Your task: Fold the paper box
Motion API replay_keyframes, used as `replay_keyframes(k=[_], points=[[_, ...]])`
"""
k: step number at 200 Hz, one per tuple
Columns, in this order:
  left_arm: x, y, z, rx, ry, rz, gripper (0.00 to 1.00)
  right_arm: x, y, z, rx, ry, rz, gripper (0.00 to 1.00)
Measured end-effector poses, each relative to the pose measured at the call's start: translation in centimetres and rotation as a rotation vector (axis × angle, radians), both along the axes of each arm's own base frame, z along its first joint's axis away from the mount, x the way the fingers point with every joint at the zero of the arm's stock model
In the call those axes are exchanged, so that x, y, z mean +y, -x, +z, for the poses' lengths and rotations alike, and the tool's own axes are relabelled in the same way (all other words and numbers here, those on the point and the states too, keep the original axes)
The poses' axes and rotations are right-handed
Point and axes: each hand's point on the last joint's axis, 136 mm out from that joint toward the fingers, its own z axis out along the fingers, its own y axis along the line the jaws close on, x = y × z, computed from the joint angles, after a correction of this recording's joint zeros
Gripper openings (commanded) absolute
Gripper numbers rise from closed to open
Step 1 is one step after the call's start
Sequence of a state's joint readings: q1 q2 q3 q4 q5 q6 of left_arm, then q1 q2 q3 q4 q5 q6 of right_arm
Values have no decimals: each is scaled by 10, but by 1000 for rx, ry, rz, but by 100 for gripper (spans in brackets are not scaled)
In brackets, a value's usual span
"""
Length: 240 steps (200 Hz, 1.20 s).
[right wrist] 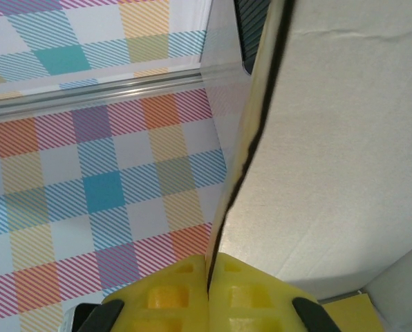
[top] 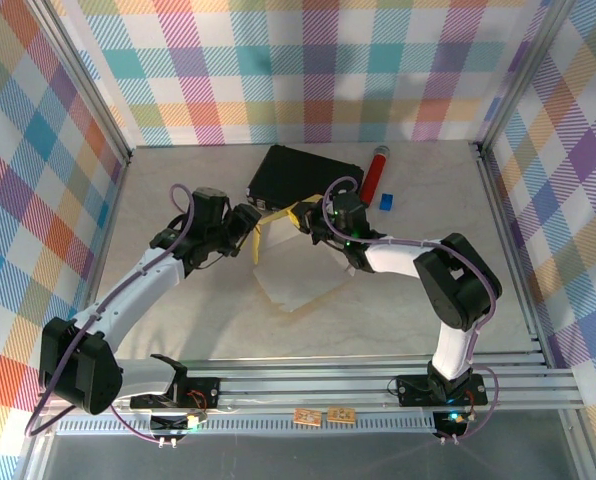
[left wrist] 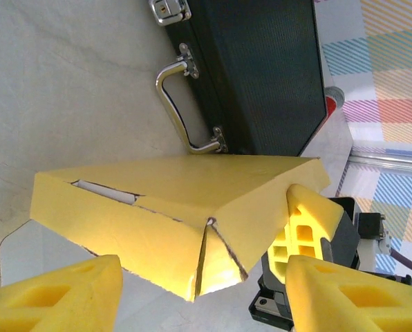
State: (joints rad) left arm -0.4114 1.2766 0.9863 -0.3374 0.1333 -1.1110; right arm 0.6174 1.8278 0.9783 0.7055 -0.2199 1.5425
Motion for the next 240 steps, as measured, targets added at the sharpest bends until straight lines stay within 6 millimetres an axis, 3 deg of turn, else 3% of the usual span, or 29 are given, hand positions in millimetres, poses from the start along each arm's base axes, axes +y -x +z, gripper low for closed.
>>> replay_keyframes(k=[26, 53, 171, 240], points=[[0, 2, -11, 19, 5, 2, 48, 4, 2, -5, -9, 7, 10, 0], [-1, 3, -21, 32, 22, 12, 42, 7, 4, -8, -14, 6, 18, 0], [0, 10, -44, 52, 45, 31, 23, 7, 17, -19, -49, 22, 42, 0], [-6, 16, -43, 25, 48, 14, 22, 4, 24, -20, -104, 3, 52, 0]])
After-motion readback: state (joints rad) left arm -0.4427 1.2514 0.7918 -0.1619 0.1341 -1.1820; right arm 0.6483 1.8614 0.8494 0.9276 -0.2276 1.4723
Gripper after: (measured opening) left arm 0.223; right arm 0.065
